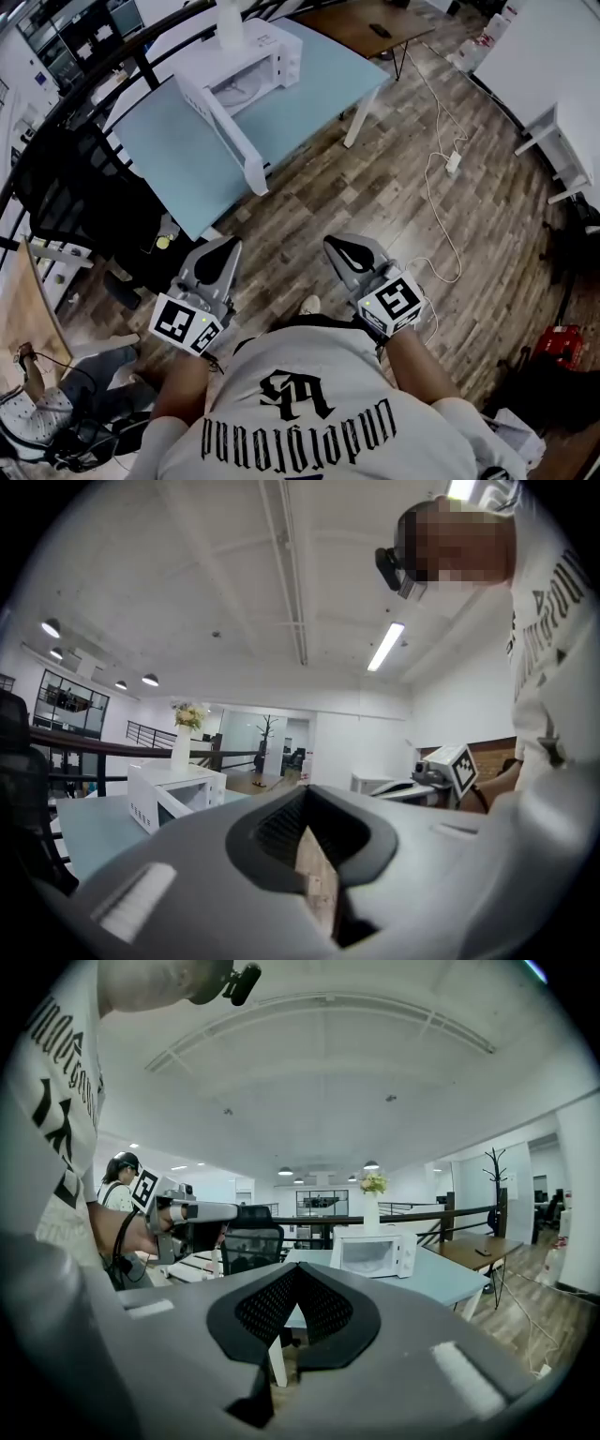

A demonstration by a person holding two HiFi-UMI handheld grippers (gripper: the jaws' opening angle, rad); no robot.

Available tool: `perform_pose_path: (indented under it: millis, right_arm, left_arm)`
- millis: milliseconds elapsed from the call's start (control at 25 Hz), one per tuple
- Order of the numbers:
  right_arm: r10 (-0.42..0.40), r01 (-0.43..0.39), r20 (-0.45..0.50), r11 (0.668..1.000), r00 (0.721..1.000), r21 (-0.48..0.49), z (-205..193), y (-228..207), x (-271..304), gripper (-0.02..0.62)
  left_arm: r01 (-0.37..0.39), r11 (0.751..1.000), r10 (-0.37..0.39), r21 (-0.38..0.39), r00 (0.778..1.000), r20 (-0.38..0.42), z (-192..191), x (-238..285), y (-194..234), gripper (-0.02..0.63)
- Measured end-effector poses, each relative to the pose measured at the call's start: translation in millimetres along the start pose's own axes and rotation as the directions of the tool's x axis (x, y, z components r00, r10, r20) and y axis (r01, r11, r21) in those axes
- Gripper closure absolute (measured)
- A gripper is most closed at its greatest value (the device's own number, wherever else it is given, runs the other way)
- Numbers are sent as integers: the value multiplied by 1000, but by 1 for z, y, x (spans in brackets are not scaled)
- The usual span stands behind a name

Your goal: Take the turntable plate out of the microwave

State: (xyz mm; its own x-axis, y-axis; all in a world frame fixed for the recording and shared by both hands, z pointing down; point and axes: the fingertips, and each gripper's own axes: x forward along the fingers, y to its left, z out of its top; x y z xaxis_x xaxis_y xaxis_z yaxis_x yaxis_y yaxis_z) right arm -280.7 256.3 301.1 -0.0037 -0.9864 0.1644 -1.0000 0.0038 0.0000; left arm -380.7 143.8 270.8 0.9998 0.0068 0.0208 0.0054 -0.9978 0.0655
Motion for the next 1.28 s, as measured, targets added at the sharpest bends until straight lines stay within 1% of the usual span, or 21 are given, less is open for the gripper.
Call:
perform_pose_path:
  millis: [120,320,520,680,760,880,960,1080,1280]
  right_arm:
    - [-1,0,-19,1000,1000,-12,0,-31,-7,592]
    - [10,-10,3,1000,1000,-5,7,-67,-12,592]
    - [-37,36,24,999,999,17,10,-98,-21,592]
    - [-65,64,32,998,997,26,9,-117,-23,592]
    - [-80,80,30,997,996,22,10,-128,-24,592]
    - [-102,101,24,994,995,29,10,-143,-24,592]
    - [-108,108,22,994,994,34,9,-154,-20,592]
    - [-124,123,13,991,992,50,6,-174,-6,592]
    - [-132,131,17,990,991,53,8,-205,33,592]
  left_arm:
    - [-8,1000,8,3,1000,-10,-1,31,1,555]
    - [-14,1000,14,-2,1000,-7,4,69,4,555]
    - [-4,1000,4,-3,1000,-20,7,99,16,555]
    - [-9,1000,9,-13,1000,-13,9,118,28,555]
    - [-8,1000,7,-30,1000,-3,10,131,32,555]
    - [18,997,-17,-74,1000,10,10,153,33,555]
    - [29,997,-28,-77,1000,12,10,165,35,555]
    - [25,996,-24,-84,1000,11,8,181,52,555]
    - [-2,994,3,-107,1000,11,8,203,100,555]
